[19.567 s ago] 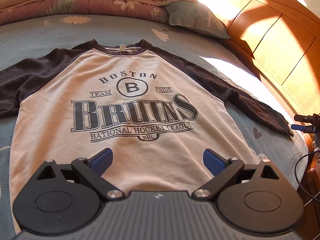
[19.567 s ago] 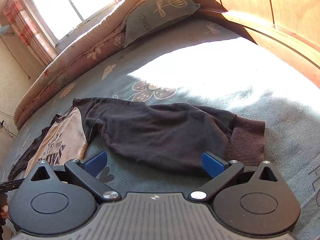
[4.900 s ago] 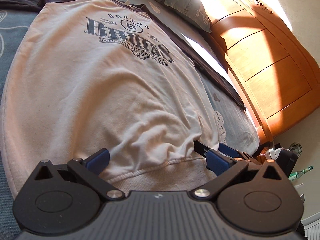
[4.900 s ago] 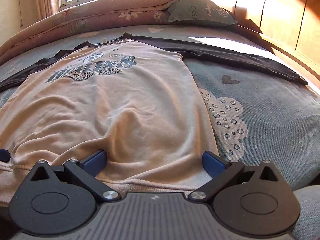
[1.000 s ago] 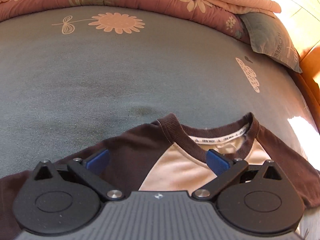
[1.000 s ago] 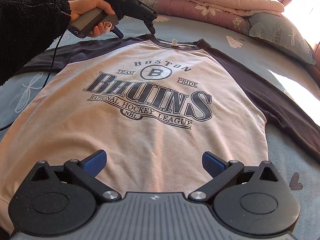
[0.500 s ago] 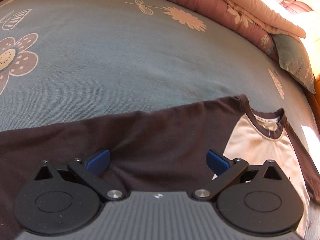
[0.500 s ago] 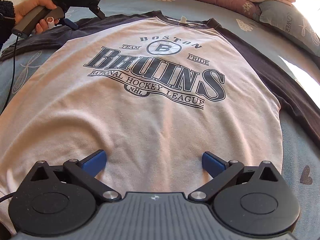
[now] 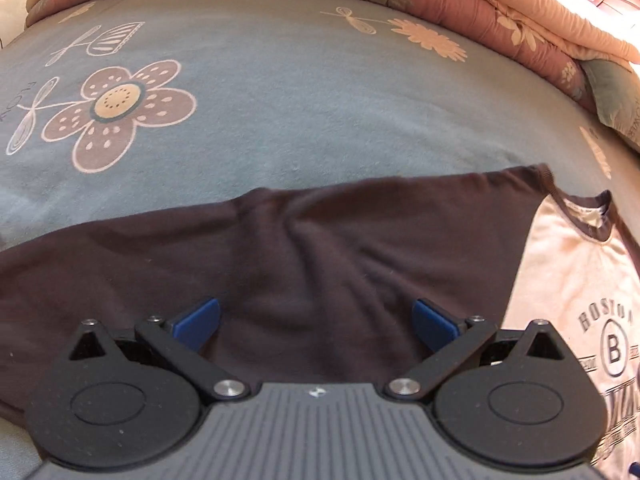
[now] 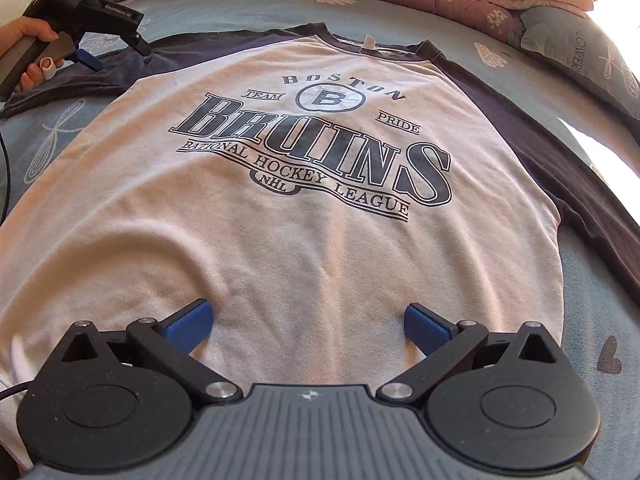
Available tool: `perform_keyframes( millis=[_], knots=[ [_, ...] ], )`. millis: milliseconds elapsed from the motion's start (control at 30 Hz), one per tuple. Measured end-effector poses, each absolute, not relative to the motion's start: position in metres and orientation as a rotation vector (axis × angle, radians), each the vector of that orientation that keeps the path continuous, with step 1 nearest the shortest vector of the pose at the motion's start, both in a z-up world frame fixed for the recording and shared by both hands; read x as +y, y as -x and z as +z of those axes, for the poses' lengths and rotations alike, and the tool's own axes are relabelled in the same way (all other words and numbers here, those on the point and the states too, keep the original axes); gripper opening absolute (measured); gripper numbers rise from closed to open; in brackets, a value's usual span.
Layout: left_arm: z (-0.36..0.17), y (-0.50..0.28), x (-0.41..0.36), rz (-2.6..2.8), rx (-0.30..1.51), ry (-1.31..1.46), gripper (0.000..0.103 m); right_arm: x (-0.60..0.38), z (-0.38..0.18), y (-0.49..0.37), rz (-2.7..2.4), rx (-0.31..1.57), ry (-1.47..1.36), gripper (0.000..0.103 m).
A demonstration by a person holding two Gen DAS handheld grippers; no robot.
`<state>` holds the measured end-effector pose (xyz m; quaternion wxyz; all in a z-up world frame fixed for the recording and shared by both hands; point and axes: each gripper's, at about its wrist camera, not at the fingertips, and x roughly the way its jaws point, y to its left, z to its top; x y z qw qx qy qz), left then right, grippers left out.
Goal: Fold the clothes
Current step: 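Move the left gripper along the dark sleeve toward its ribbed cuff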
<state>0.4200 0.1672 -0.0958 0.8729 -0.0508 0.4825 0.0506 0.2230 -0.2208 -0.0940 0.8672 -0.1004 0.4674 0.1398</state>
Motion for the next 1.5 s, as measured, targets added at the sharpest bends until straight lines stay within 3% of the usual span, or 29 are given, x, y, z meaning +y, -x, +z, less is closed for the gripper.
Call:
perform_keyframes(
  millis=[267,567,700,933,1067,1333,1500],
  knots=[
    [-0.073,-0.398,0.245,0.125,0.918,0.367,0.102,-0.222,-0.095,-0.224,0.296,0.980,0.199,0.103],
    [-0.098,-0.358,0.296,0.263,0.918,0.318,0.102,-0.221,-0.095,-0.225,0.297,0.979,0.200,0.103],
    [-0.103,-0.324,0.287,0.212,0.926,0.143,0.103,-0.222,-0.095,-0.225,0.297,0.977,0.198,0.103],
    [-0.078,-0.340,0.278,0.237,0.902,0.192,0.102,-0.220,-0.096,-0.225,0.293,0.970,0.200,0.103],
    [-0.102,-0.356,0.259,0.259,1.000,0.132,0.103,-0.220,-0.096,-0.226,0.292,0.969,0.199,0.103],
    [-0.091,-0.310,0.280,0.255,1.051,0.192,0.102,-0.220,-0.096,-0.225,0.291,0.963,0.203,0.103],
    [-0.071,-0.338,0.253,0.148,0.959,0.212,0.102,-0.219,-0.096,-0.225,0.287,0.962,0.203,0.103]
  ],
)
